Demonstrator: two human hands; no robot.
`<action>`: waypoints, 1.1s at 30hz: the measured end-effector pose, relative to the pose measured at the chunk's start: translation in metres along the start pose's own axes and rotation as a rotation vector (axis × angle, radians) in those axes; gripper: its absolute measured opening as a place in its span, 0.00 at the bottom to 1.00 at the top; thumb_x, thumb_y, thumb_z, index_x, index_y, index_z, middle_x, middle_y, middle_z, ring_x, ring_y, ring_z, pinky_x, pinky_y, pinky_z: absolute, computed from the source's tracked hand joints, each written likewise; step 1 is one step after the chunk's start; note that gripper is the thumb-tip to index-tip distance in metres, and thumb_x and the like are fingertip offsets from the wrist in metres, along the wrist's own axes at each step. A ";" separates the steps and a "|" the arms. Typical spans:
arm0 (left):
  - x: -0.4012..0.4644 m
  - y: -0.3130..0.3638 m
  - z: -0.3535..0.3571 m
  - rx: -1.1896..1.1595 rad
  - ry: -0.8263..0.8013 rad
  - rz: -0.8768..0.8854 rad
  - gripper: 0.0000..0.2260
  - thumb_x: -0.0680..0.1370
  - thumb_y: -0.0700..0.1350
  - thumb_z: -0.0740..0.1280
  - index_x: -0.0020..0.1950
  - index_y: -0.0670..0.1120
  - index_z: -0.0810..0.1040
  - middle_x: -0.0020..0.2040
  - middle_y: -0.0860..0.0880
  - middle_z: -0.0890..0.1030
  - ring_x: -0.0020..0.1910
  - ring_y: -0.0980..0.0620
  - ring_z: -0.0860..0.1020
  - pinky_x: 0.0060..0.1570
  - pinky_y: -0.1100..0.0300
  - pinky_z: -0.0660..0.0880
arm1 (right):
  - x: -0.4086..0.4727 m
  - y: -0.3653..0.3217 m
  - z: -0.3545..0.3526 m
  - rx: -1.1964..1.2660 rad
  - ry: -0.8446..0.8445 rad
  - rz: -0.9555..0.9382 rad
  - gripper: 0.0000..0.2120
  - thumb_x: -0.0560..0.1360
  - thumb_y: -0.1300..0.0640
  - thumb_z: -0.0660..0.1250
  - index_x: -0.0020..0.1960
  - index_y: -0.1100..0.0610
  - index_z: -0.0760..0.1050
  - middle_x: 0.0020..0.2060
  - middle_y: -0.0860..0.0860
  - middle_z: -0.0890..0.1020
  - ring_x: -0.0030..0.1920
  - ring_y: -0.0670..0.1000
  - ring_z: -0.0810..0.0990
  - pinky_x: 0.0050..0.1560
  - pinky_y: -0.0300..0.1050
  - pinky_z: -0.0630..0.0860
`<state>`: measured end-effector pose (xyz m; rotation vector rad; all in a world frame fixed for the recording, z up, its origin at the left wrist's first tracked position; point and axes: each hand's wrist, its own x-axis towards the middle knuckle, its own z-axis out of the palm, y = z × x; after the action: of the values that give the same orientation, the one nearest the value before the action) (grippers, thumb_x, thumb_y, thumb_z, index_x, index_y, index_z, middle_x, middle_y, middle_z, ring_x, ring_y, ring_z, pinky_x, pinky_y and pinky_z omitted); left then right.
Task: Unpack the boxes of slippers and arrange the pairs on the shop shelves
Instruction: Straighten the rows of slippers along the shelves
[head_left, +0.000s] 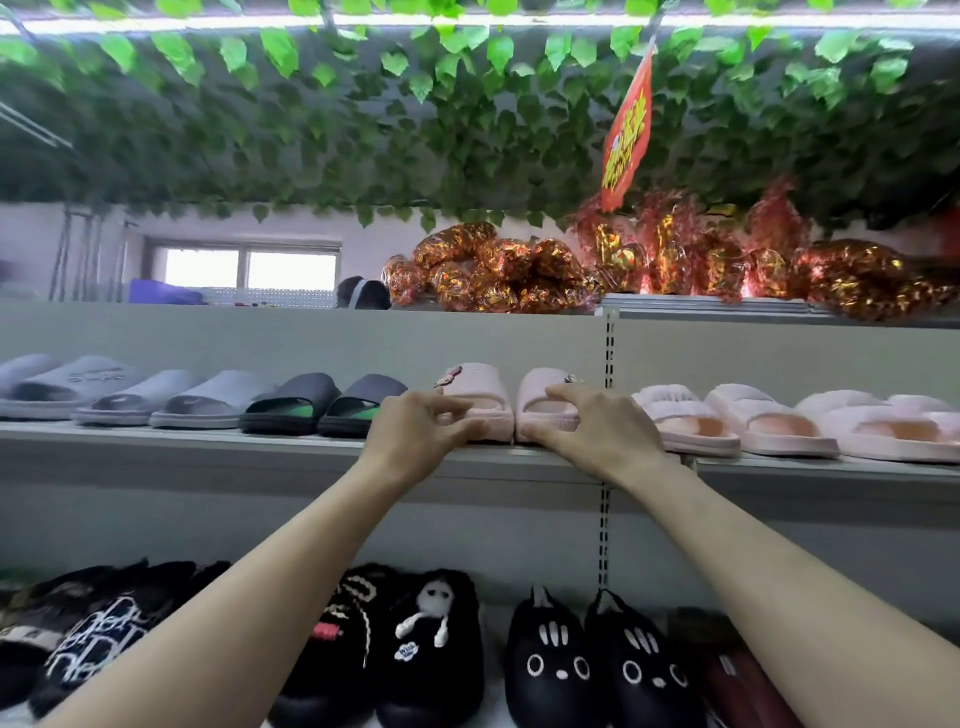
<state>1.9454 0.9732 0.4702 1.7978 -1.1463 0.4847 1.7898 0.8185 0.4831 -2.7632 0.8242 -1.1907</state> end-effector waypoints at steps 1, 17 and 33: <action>0.000 -0.003 -0.002 -0.005 0.009 0.006 0.18 0.71 0.56 0.77 0.58 0.49 0.85 0.59 0.45 0.84 0.59 0.49 0.81 0.61 0.54 0.75 | 0.000 -0.003 0.001 0.005 -0.003 -0.002 0.28 0.72 0.32 0.67 0.69 0.43 0.75 0.67 0.51 0.78 0.65 0.57 0.76 0.61 0.50 0.73; 0.027 -0.019 0.025 0.132 -0.127 0.025 0.35 0.74 0.64 0.69 0.77 0.52 0.65 0.80 0.47 0.61 0.76 0.43 0.61 0.74 0.47 0.61 | 0.014 0.007 0.033 0.077 -0.037 0.021 0.35 0.74 0.31 0.65 0.76 0.43 0.65 0.76 0.50 0.68 0.73 0.55 0.69 0.71 0.51 0.67; 0.035 -0.031 0.031 0.291 -0.148 0.080 0.35 0.76 0.69 0.60 0.79 0.53 0.60 0.81 0.48 0.56 0.76 0.42 0.61 0.72 0.48 0.62 | 0.013 0.004 0.045 -0.029 -0.035 0.047 0.34 0.77 0.29 0.57 0.78 0.42 0.57 0.80 0.51 0.58 0.78 0.55 0.59 0.74 0.55 0.63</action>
<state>1.9850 0.9333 0.4642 2.0714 -1.3070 0.5979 1.8262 0.8011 0.4590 -2.7622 0.9046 -1.1290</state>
